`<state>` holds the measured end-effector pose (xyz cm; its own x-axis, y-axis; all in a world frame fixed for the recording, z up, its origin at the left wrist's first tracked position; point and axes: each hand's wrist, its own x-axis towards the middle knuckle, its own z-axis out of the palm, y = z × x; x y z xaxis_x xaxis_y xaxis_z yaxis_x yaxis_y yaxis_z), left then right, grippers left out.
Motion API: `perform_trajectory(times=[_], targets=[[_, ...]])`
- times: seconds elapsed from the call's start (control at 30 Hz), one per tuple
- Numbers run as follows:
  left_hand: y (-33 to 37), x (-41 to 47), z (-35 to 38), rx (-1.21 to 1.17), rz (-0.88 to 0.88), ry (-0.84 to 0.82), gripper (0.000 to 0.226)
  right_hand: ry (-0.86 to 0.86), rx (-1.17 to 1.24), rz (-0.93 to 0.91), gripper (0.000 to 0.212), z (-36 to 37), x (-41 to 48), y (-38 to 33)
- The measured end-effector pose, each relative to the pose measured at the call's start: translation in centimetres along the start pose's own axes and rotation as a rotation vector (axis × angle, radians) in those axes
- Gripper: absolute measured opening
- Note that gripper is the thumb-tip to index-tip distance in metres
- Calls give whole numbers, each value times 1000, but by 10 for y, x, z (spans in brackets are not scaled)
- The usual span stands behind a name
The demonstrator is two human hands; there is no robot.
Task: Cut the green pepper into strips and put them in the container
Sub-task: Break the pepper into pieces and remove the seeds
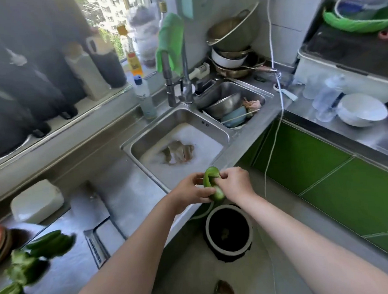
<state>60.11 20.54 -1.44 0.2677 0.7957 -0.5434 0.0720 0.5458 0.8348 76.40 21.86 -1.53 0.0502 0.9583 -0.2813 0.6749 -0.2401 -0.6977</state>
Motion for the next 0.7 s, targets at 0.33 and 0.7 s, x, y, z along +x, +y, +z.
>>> perform_trajectory(times=[0.33, 0.7], targets=[[-18, 32, 25, 182, -149, -27, 32, -220, -377, -139, 26, -29, 27, 59], [-28, 40, 30, 202, -219, 89, 28, -361, -633, -138, 19, -28, 28, 100]])
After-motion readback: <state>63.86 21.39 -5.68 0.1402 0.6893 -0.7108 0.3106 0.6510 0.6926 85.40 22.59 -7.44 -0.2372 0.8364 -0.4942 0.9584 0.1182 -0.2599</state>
